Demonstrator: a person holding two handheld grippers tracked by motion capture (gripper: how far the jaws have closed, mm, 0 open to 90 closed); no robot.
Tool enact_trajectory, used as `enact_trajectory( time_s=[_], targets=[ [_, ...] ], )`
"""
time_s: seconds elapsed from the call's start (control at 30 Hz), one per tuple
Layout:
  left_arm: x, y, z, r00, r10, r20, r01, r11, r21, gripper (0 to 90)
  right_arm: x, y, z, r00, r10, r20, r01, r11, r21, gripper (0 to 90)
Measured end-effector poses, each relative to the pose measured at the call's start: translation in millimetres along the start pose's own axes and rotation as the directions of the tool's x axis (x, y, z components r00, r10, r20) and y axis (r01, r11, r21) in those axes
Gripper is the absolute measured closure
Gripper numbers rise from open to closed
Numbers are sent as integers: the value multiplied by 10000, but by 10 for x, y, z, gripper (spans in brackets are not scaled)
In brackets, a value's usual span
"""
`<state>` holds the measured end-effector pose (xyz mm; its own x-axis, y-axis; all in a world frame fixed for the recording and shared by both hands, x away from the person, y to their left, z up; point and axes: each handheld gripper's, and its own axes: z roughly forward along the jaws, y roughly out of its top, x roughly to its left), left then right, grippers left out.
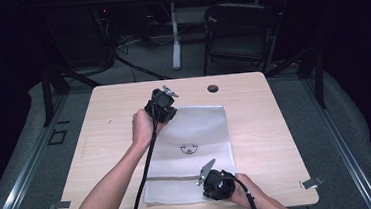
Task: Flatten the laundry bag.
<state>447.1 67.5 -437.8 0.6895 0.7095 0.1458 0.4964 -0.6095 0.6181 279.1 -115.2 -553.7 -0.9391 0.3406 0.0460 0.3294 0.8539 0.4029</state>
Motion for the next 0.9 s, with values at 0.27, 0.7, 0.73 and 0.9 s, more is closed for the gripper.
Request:
enact_trajectory(
  time_s=[0.27, 0.7, 0.73, 0.9],
  targets=[
    [83, 20, 187, 9988, -472, -141, 473, 9988, 99, 859, -12, 6, -10, 9999, -91, 89, 89, 9998, 168, 900],
    [170, 76, 344, 9948, -1015, 37, 1015, 9948, 82, 563, -19, -4, 1, 9997, 219, -66, -220, 9997, -55, 900],
    [160, 76, 347, 9950, -1000, 35, 1000, 9949, 90, 529, -19, -5, 3, 9997, 229, -79, -229, 9997, -94, 900],
    [137, 71, 314, 9921, -1209, 326, 1210, 9927, -4, 370, -32, -4, -5, 9999, 120, 18, -120, 9999, 31, 897]
  ],
)
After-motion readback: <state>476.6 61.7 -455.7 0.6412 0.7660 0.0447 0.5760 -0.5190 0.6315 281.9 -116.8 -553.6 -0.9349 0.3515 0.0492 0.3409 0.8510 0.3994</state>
